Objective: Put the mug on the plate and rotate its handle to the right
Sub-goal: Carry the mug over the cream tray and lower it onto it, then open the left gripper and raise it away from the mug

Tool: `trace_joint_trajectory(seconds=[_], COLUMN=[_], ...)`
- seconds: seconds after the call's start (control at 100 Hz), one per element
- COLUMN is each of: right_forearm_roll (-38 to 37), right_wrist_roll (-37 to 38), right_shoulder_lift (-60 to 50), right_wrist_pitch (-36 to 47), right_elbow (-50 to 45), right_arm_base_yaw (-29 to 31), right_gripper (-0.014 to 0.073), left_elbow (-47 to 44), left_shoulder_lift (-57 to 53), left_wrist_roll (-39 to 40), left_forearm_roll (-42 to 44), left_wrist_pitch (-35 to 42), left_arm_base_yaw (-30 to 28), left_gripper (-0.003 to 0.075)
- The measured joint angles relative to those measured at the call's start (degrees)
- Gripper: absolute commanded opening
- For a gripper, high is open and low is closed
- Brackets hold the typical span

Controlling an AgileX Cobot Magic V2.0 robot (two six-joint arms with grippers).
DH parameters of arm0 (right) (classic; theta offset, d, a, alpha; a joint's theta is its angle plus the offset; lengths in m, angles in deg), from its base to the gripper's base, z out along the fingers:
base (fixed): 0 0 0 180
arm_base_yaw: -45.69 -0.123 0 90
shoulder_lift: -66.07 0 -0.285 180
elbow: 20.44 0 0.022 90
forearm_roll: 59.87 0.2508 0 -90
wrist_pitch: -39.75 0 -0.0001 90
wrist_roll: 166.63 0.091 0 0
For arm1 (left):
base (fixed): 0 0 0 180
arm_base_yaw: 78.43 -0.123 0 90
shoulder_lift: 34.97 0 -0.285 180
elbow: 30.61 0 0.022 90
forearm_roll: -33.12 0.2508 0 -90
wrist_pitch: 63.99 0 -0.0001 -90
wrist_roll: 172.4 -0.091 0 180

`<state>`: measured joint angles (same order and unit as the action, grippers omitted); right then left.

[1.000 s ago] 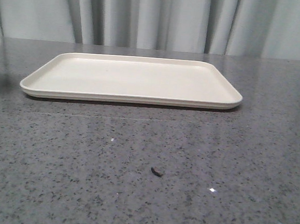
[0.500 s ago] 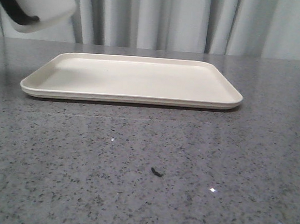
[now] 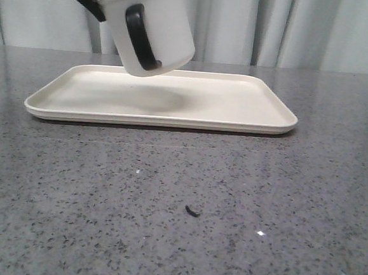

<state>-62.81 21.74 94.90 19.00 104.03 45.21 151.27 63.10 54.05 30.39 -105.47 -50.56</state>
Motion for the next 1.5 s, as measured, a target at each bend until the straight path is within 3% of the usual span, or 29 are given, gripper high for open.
trace_joint_trajectory(seconds=[0.42,0.68,1.03,1.26,1.5], right_forearm_roll=[0.00,0.00,0.00,0.00,0.15], right_wrist_roll=[0.00,0.00,0.00,0.00,0.00], right_shoulder_lift=[0.00,0.00,0.00,0.00,0.00], right_wrist_pitch=[0.00,0.00,0.00,0.28,1.43], right_elbow=[0.00,0.00,0.00,0.00,0.00], right_arm_base_yaw=[0.00,0.00,0.00,0.00,-0.48], right_gripper=[-0.0062,-0.0062,-0.0062,-0.0062,-0.0062], left_elbow=[-0.03,-0.03,-0.03,-0.03,-0.03], left_shoulder_lift=[3.27,3.27,3.27,1.17,-6.94], left_wrist_roll=[1.30,1.30,1.30,1.30,1.30], left_forearm_roll=[0.51,1.78,2.35,6.30,23.61], left_wrist_pitch=[2.04,2.17,2.70,2.43,1.27], left_arm_base_yaw=[0.34,0.34,0.34,0.82,6.29], left_gripper=[0.0004,0.0216,0.0413,0.0344,0.0190])
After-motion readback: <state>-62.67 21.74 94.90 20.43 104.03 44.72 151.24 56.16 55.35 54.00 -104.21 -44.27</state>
